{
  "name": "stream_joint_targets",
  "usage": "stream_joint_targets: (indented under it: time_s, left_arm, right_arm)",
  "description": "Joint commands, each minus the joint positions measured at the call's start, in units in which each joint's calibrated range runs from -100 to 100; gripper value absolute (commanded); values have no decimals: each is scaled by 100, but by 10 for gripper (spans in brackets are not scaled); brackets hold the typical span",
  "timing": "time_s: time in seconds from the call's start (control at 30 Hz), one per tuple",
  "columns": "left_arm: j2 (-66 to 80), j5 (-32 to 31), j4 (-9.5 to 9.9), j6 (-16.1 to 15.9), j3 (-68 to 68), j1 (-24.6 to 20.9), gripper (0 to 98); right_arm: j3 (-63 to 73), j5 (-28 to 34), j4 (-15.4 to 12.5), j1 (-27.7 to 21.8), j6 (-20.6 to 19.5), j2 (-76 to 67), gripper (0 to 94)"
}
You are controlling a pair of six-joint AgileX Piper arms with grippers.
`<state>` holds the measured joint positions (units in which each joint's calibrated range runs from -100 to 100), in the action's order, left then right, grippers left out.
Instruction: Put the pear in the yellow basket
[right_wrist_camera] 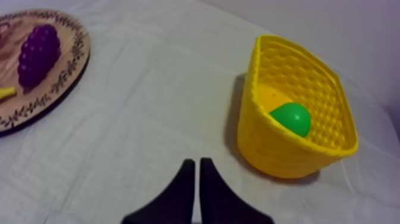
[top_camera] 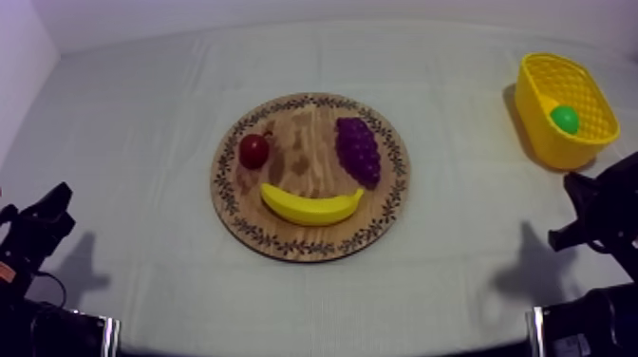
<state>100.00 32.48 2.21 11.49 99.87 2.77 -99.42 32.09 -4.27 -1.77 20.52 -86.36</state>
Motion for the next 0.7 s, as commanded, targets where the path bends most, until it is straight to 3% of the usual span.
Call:
stream_joint_targets:
  time_s: [0.0, 0.2, 0.67]
  left_arm:
    - [0, 1, 2, -2, 2, 1, 1]
    - [0, 1, 2, 0, 2, 1, 1]
    - [0, 1, 2, 0, 2, 1, 1]
  right_arm:
    - [-6, 6, 40, 0, -189, -125, 4]
    - [-17, 376, 208, 0, -612, -766, 19]
    - [-25, 540, 268, -59, -704, -930, 4]
